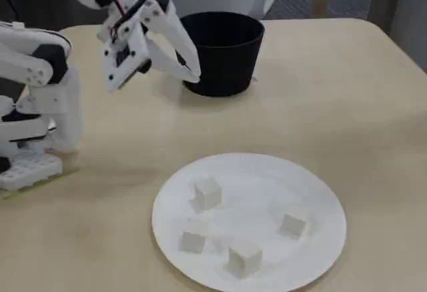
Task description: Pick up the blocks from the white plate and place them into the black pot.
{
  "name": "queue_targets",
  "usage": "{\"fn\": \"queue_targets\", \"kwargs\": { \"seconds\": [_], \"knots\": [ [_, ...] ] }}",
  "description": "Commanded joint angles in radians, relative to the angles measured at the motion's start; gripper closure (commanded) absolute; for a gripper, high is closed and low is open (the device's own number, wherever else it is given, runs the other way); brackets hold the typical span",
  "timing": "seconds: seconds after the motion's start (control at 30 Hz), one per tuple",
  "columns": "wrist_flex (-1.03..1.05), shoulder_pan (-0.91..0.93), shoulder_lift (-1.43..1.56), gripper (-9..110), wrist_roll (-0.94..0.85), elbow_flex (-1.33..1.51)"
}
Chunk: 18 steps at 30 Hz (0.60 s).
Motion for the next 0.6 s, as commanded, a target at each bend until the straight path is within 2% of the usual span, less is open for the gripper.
{"fn": "queue_targets", "kwargs": {
  "seconds": [0.0, 0.13, 0.23, 0.57],
  "knots": [
    [0.123, 0.097, -0.290, 104, -0.035, -0.330],
    [0.307, 0.221, -0.584, 104, -0.069, -0.630],
    [0.376, 0.278, -0.739, 104, -0.052, -0.756],
    [0.394, 0.316, -1.088, 104, -0.046, -0.942]
  ]
}}
